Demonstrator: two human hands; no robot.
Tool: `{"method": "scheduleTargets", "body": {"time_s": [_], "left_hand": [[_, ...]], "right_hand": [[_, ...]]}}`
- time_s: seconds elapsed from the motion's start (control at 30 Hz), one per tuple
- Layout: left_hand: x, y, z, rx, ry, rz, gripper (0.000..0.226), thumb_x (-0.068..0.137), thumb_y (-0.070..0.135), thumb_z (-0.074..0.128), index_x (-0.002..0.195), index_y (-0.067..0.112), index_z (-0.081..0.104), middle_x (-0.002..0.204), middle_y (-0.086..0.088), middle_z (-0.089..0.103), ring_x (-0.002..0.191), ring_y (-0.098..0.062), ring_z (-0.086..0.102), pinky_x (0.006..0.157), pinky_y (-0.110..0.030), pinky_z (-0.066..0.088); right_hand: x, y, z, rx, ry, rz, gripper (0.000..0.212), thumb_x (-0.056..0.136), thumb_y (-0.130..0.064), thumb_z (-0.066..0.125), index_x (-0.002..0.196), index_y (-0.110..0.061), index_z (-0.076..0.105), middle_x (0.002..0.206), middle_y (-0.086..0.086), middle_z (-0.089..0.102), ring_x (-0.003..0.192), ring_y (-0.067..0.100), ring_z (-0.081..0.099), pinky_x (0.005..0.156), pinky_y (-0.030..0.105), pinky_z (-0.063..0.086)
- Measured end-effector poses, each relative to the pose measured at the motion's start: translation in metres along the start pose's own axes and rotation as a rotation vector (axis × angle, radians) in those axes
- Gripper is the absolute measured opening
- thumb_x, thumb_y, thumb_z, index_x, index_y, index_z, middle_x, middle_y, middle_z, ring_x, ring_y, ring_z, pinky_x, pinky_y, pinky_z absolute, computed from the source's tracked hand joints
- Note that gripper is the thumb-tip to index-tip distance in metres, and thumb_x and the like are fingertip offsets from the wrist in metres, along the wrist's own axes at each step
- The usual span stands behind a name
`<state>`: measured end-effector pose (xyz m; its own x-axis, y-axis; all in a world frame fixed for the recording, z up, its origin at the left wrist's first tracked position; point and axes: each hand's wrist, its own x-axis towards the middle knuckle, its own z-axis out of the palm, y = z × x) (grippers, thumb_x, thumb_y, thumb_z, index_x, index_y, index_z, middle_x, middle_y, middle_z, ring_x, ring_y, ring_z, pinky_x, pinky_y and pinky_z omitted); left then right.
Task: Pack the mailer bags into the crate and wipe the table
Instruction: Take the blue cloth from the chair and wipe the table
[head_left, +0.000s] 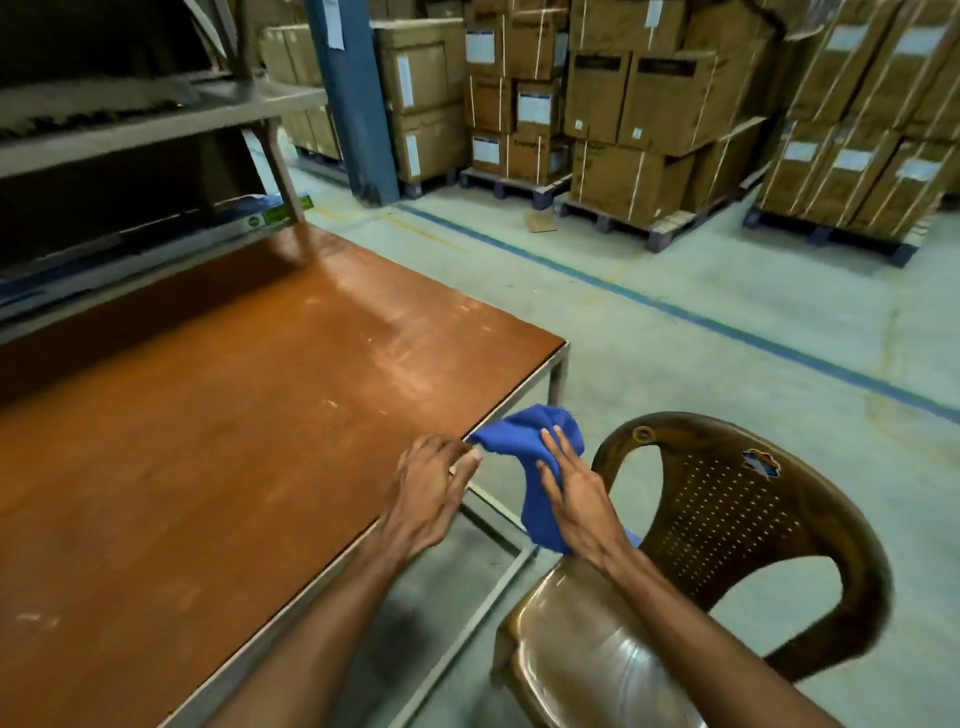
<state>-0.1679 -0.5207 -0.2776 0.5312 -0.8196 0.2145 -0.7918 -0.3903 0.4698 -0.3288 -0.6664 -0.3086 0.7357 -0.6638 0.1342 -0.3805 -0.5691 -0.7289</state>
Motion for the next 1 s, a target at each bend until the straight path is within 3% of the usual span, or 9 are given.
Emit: {"method": "scheduleTargets", "body": {"time_s": [0.07, 0.17, 0.27, 0.37, 0.53, 0.63, 0.8, 0.9, 1.0], "left_hand": [[-0.001, 0.058, 0.009, -0.322, -0.075, -0.024, 0.064, 0.092, 0.068, 0.031, 0.123, 0.023, 0.065, 0.121, 0.003, 0.066, 0.115, -0.012, 0.055, 0.101, -0.029, 0.039], [0.003, 0.123, 0.02, -0.763, -0.213, -0.233, 0.077, 0.074, 0.083, 0.052, 0.124, 0.025, 0.064, 0.115, 0.006, 0.071, 0.107, -0.011, 0.065, 0.098, -0.039, 0.049], [0.002, 0.159, 0.026, -0.972, -0.208, -0.293, 0.06, 0.069, 0.056, 0.077, 0.112, 0.015, 0.068, 0.105, -0.005, 0.075, 0.101, -0.025, 0.07, 0.096, -0.052, 0.051], [-0.004, 0.181, 0.028, -1.101, -0.259, -0.257, 0.042, 0.077, 0.03, 0.072, 0.113, 0.008, 0.067, 0.107, -0.011, 0.074, 0.104, -0.029, 0.069, 0.099, -0.048, 0.05], [-0.01, 0.209, 0.026, -1.333, -0.479, -0.189, 0.047, 0.084, 0.02, 0.069, 0.124, -0.002, 0.059, 0.116, -0.017, 0.069, 0.107, -0.029, 0.067, 0.084, -0.033, 0.054], [-0.007, 0.219, 0.036, -1.321, -0.433, -0.208, 0.041, 0.086, 0.017, 0.071, 0.121, -0.002, 0.061, 0.115, -0.018, 0.07, 0.107, -0.03, 0.067, 0.084, -0.033, 0.054], [-0.006, 0.211, 0.066, -0.921, -0.2, -0.261, 0.061, 0.078, 0.014, 0.081, 0.121, 0.03, 0.041, 0.103, -0.001, 0.072, 0.09, -0.02, 0.071, 0.075, -0.031, 0.056], [-0.009, 0.21, 0.085, -0.668, -0.066, -0.045, 0.064, 0.079, 0.014, 0.077, 0.123, 0.043, 0.041, 0.115, 0.007, 0.058, 0.099, -0.009, 0.061, 0.085, -0.026, 0.05], [-0.01, 0.207, 0.106, -0.548, -0.156, 0.216, 0.035, 0.089, 0.023, 0.069, 0.119, 0.038, 0.061, 0.139, 0.005, 0.039, 0.124, -0.007, 0.047, 0.108, -0.031, 0.041]], "right_hand": [[-0.021, -0.003, -0.026, 0.022, 0.054, -0.019, 0.051, 0.104, -0.024, 0.044, 0.153, -0.019, 0.029, 0.16, -0.009, 0.016, 0.139, 0.003, 0.024, 0.107, 0.002, 0.006], [-0.053, -0.002, -0.058, 0.03, 0.065, -0.095, 0.057, 0.103, -0.027, 0.045, 0.154, -0.024, 0.02, 0.158, -0.007, 0.017, 0.148, 0.014, 0.019, 0.119, 0.019, 0.011], [-0.089, 0.012, -0.092, -0.067, 0.047, -0.183, 0.065, 0.101, -0.049, 0.041, 0.154, -0.034, 0.005, 0.161, -0.005, 0.012, 0.15, 0.01, 0.008, 0.122, 0.029, 0.009], [-0.118, 0.026, -0.137, 0.003, 0.059, -0.192, 0.064, 0.095, -0.059, 0.045, 0.151, -0.047, 0.018, 0.164, -0.011, 0.008, 0.15, 0.005, -0.003, 0.12, 0.037, 0.007], [-0.142, 0.04, -0.178, 0.498, 0.057, -0.035, 0.071, 0.088, -0.042, 0.066, 0.147, -0.048, 0.028, 0.158, -0.021, 0.024, 0.146, 0.004, 0.023, 0.117, 0.039, 0.024], [-0.157, 0.043, -0.167, 0.786, 0.083, 0.011, 0.067, 0.089, -0.017, 0.07, 0.144, -0.039, 0.039, 0.147, -0.012, 0.045, 0.136, 0.014, 0.045, 0.109, 0.04, 0.043], [-0.167, 0.064, -0.143, 0.536, 0.428, 0.106, 0.052, 0.083, -0.009, 0.076, 0.127, -0.033, 0.061, 0.134, -0.01, 0.055, 0.124, 0.013, 0.054, 0.104, 0.046, 0.046], [-0.163, 0.077, -0.136, 0.249, 0.487, 0.132, 0.045, 0.088, -0.011, 0.07, 0.127, -0.033, 0.062, 0.14, -0.013, 0.048, 0.131, 0.001, 0.043, 0.112, 0.034, 0.039], [-0.156, 0.087, -0.131, 0.128, 0.501, 0.135, 0.047, 0.091, -0.005, 0.064, 0.131, -0.028, 0.06, 0.149, -0.013, 0.041, 0.136, -0.005, 0.035, 0.114, 0.025, 0.033]]}}
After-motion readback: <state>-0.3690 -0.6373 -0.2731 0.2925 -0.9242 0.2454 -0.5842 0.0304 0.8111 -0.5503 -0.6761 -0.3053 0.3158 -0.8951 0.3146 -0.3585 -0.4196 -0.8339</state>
